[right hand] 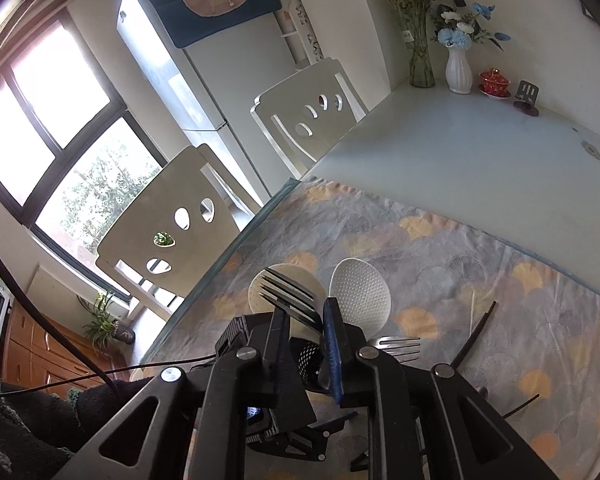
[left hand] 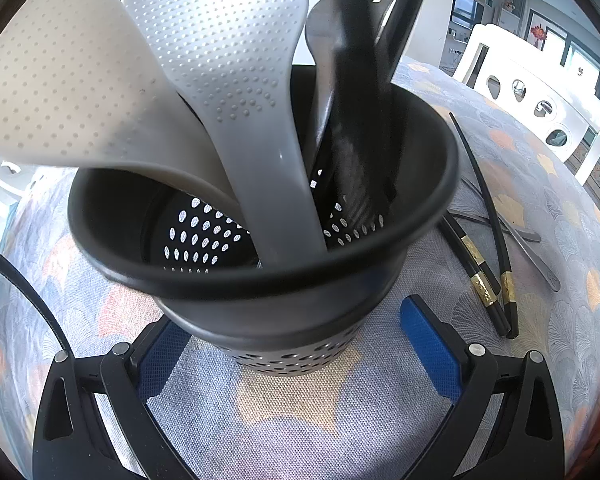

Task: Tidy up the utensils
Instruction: 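Lower the fork handle-first into the holder and open the right gripper, then withdraw the right gripper back over the chopsticks and spoons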

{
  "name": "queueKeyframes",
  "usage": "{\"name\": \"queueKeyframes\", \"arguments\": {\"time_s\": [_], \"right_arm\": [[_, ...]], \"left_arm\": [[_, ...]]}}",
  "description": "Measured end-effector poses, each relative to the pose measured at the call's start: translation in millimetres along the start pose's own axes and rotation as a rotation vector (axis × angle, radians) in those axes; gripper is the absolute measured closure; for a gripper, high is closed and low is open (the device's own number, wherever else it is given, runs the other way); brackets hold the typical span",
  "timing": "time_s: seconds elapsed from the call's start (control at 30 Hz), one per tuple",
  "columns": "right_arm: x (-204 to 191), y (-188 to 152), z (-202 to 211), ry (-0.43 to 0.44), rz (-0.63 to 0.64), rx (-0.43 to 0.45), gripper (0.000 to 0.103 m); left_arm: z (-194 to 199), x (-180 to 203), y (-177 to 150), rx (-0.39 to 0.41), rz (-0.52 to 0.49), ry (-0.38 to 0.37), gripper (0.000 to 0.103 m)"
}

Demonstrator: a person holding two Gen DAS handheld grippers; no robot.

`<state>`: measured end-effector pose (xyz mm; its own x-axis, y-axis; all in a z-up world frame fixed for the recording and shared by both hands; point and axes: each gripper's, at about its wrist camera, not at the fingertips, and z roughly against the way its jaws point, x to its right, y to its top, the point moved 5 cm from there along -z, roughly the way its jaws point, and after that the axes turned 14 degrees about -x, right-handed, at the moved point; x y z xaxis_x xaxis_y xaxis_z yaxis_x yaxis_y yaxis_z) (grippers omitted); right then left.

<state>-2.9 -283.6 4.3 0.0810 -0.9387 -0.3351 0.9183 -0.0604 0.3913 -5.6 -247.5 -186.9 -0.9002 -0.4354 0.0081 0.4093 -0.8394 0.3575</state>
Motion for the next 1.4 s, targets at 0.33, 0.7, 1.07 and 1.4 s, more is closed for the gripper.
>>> {"name": "queueKeyframes", "arguments": {"time_s": [0.33,0.7,1.07,1.4], "right_arm": [[3.2,2.7,55.3,-0.059,-0.034,0.168,0.046],[33.5,-55.1,175.6,-0.394,-0.179,0.502,0.017],[54.0,-117.6,230.7,-0.580,-0.314,0.522,0.000],[109.6,-149.6,64.5,-0.377,-0.551,0.031,0.000]], "left_arm": [[0.2,-0.8,1.3,0.000,-0.001,0.001,0.002],[-0.1,-0.3,1.5,0.000,0.000,0.001,0.002],[0.0,-0.5,1.5,0.000,0.000,0.002,0.002],[-0.1,-0.5,1.6,0.000,-0.001,0.001,0.002]]}}
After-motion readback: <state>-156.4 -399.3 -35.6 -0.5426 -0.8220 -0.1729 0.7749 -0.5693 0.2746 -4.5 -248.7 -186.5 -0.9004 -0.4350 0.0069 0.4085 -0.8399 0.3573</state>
